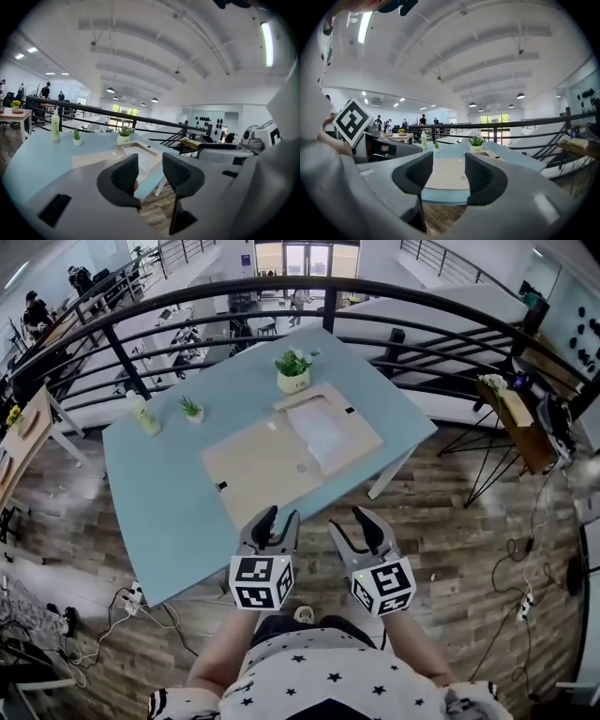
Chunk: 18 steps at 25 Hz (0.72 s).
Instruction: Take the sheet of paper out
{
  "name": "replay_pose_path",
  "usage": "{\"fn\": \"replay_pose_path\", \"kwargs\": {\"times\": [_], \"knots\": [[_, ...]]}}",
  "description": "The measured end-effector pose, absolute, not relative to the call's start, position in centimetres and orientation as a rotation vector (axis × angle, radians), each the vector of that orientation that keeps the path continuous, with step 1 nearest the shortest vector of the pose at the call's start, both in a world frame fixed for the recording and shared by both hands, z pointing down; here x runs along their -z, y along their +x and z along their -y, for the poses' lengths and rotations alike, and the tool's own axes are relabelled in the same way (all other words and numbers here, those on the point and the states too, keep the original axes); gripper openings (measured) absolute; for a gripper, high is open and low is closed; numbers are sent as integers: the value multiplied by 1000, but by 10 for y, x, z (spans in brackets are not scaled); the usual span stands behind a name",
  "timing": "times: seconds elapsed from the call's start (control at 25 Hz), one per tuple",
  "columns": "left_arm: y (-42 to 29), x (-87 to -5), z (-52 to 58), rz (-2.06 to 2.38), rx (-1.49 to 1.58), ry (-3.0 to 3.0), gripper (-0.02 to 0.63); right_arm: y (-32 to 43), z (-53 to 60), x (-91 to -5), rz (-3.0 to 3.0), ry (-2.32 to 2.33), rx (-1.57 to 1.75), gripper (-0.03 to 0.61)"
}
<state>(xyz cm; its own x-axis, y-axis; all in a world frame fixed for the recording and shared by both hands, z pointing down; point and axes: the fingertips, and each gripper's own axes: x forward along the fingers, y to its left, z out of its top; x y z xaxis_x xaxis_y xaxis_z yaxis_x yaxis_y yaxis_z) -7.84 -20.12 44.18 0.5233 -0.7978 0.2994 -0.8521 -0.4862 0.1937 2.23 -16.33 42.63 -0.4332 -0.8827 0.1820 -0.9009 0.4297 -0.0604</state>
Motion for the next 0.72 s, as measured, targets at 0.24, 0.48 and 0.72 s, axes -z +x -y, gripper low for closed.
{"fn": "replay_pose_path", "kwargs": {"times": [0.24, 0.48, 0.72], "knots": [[-80, -447, 211, 1380, -238, 2444, 160, 24, 173, -427, 2552, 1612, -242, 199], [-75, -459, 227, 1386, -259, 2423, 160, 37, 192, -435, 2551, 1615, -263, 199], [-66, -459, 272, 1417, -230, 2384, 160, 53, 241, -427, 2572, 1590, -258, 199]]}}
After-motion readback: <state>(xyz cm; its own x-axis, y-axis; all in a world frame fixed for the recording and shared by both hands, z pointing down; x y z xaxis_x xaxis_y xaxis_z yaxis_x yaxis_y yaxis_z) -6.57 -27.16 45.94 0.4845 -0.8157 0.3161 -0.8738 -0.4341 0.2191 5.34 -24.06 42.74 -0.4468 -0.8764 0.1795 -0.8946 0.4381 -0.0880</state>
